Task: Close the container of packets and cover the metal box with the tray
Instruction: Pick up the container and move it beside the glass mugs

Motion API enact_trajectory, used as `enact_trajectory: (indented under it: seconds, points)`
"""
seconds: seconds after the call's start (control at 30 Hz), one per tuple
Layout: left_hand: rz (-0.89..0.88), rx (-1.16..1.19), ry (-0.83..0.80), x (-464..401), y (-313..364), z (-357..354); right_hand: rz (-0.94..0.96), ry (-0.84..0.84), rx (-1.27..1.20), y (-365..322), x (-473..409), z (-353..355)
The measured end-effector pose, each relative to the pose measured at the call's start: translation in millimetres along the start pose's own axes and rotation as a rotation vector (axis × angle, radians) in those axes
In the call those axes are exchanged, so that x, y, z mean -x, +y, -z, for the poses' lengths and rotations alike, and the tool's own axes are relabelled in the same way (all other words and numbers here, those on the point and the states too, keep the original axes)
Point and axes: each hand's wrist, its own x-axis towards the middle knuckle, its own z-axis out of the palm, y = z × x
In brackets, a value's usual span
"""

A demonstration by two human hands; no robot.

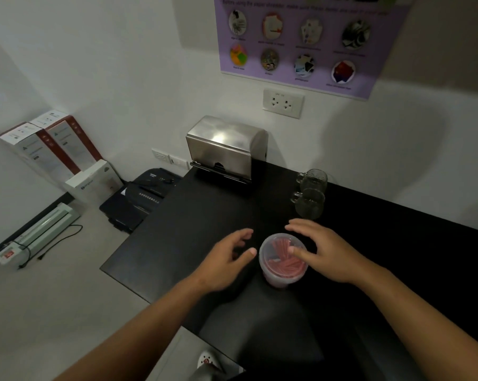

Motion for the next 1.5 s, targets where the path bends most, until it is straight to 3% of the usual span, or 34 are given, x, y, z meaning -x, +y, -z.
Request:
enact_trajectory:
  seconds: [0.47,0.73,0.97,1.07,1.33,1.5]
  points:
    - [-0.103,0.192,0.019,6.8,4.6,-46.0,-0.009,-0.061,-0.01,27.7,10.1,-44.1]
    - [-0.127,0.244,0.102,-27.6,10.2,-27.4,0.016,-0.062,-0.01,32.2,-40.8,-37.7]
    - [-0.019,0.227,0.122,-77.7,-1.3,-14.6,0.019,-0.083,0.007,37.8,-97.5,-18.1]
    - [-0.081,0.187,0.143,-99.9,-0.9,-11.2,0.011,-0.1,0.022,42.0,-121.1,-5.5]
    - [-0.031,0.097,0.185,-168.8,4.2,-4.5,0.004,0.079,0.207,50.8,-165.8,24.8]
    - [-0.029,0.175,0.181,-199.8,19.6,-6.5,-0.052,0.115,0.257,62.3,-186.5,41.3]
